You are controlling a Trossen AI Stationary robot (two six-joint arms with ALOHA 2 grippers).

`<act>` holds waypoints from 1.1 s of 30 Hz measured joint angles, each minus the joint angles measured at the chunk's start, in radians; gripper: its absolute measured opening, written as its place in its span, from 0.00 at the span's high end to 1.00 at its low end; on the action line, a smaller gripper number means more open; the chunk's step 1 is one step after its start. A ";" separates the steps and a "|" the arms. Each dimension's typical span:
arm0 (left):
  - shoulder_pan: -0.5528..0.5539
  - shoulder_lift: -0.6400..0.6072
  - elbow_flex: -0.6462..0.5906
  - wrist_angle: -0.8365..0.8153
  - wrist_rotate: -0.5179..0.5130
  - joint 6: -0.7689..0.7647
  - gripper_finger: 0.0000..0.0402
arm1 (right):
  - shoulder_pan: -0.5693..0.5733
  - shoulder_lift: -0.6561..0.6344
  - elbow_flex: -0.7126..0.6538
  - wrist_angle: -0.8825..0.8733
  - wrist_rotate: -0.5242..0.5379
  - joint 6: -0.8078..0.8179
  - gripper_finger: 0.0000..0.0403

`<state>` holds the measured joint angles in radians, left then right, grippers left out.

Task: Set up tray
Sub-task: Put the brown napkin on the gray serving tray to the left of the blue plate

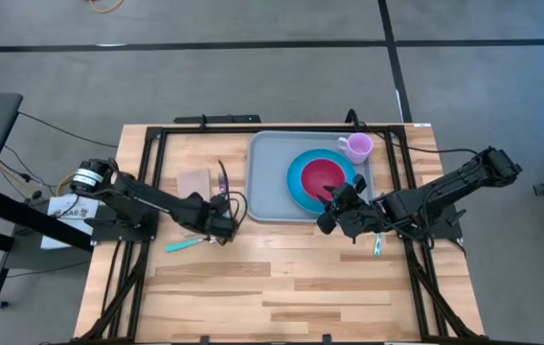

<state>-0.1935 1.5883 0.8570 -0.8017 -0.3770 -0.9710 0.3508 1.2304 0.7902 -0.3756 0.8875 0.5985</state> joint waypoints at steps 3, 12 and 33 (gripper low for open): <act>0.034 0.000 0.000 0.000 0.002 0.002 0.58 | 0.000 0.000 0.000 0.000 0.000 -0.005 0.63; 0.071 0.002 -0.033 0.007 0.024 -0.033 0.58 | 0.000 0.000 0.000 0.000 0.000 -0.006 0.63; 0.071 0.001 -0.067 0.061 0.042 -0.065 0.58 | 0.000 0.000 0.000 -0.001 0.000 -0.007 0.63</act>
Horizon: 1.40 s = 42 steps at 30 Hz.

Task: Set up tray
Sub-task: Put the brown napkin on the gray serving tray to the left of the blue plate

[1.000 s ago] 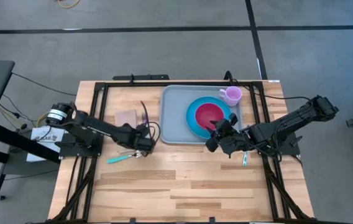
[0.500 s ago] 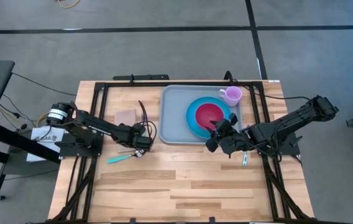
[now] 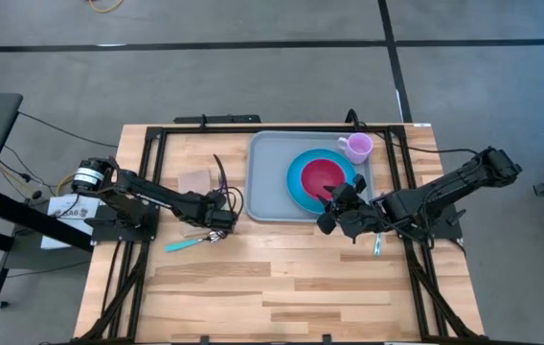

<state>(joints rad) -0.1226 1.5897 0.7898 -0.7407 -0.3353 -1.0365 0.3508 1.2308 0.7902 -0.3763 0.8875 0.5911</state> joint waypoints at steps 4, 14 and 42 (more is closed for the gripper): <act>0.000 0.000 0.000 0.000 0.012 -0.034 0.58 | 0.000 0.000 0.000 0.000 0.000 0.000 0.63; 0.000 -0.001 -0.001 0.010 0.009 -0.054 0.58 | 0.000 0.000 0.000 0.000 0.000 0.000 0.63; -0.107 -0.004 -0.077 0.052 -0.017 -0.099 0.61 | 0.000 0.000 0.000 0.000 0.000 0.001 0.63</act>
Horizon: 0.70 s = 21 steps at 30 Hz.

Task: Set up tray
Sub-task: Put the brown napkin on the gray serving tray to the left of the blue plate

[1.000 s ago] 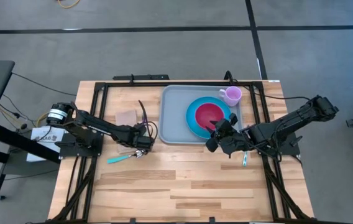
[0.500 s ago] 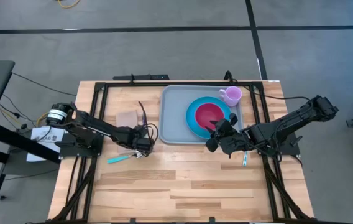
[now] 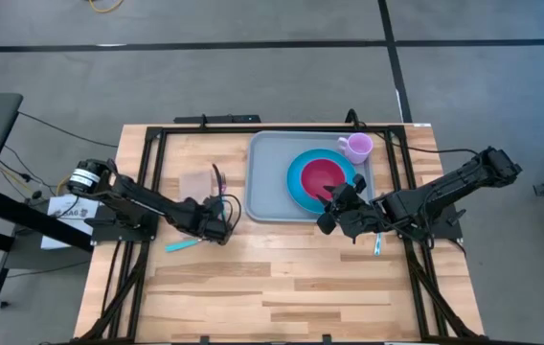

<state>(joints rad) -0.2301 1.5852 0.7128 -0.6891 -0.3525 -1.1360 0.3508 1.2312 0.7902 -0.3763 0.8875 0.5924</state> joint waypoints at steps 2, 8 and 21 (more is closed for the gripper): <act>-0.002 0.000 0.000 0.000 0.001 0.015 0.66 | 0.000 0.000 0.000 0.000 0.000 0.000 0.63; -0.007 0.001 -0.001 -0.008 0.009 0.028 0.94 | 0.000 0.000 0.000 0.000 0.000 0.001 0.63; -0.007 -0.149 0.083 -0.093 -0.290 -0.023 0.99 | 0.000 0.000 0.000 0.003 0.000 0.000 0.63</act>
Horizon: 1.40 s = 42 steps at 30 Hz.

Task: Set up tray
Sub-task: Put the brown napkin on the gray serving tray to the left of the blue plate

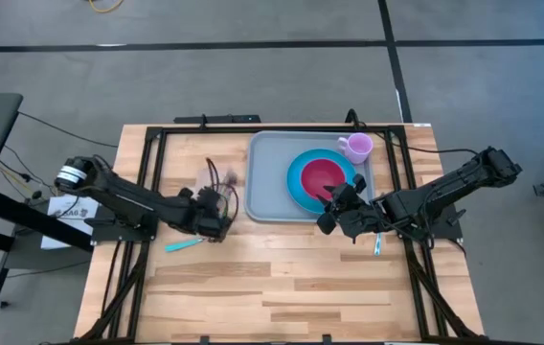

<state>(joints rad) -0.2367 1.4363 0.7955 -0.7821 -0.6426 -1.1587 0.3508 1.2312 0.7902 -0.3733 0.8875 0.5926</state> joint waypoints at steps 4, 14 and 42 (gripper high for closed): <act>0.013 -0.063 0.036 0.175 -0.125 0.131 0.99 | 0.000 0.000 0.000 0.000 0.000 0.000 0.63; 0.204 0.027 0.057 0.708 0.107 0.573 1.00 | 0.000 0.000 0.000 0.002 0.000 0.000 0.63; 0.533 0.189 0.510 0.171 0.088 0.632 1.00 | 0.000 0.000 0.000 0.008 0.000 -0.029 0.63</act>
<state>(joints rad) 0.2965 1.6254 1.3052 -0.6112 -0.5548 -0.5269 0.3508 1.2312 0.7902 -0.3656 0.8875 0.5640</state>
